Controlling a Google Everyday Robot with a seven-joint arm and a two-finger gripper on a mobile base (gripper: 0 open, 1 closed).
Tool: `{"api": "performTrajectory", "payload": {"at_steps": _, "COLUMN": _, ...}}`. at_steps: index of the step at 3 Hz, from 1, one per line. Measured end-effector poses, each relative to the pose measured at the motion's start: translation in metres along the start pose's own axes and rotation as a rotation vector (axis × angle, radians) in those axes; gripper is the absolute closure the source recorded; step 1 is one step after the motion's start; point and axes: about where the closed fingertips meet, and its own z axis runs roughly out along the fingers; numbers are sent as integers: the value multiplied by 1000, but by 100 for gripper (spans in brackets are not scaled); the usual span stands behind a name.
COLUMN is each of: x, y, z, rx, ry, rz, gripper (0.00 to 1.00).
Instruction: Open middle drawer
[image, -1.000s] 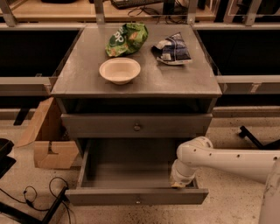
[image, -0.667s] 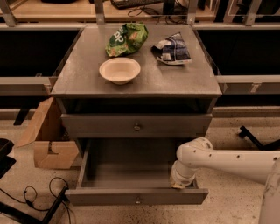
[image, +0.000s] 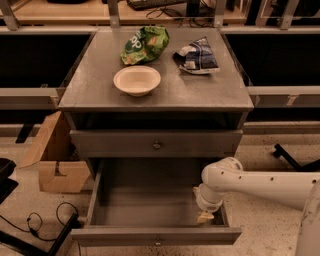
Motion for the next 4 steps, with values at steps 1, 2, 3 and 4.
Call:
{"api": "performTrajectory", "payload": {"at_steps": 1, "x": 0, "y": 0, "z": 0, "rx": 0, "ry": 0, "rz": 0, "gripper": 0}}
{"api": "performTrajectory", "payload": {"at_steps": 2, "x": 0, "y": 0, "z": 0, "rx": 0, "ry": 0, "rz": 0, "gripper": 18}}
{"api": "performTrajectory", "payload": {"at_steps": 3, "x": 18, "y": -5, "z": -28, "rx": -2, "ry": 25, "rz": 41, "gripper": 41}}
{"api": "performTrajectory", "payload": {"at_steps": 4, "x": 63, "y": 23, "z": -130, "rx": 17, "ry": 108, "rz": 210, "gripper": 72}}
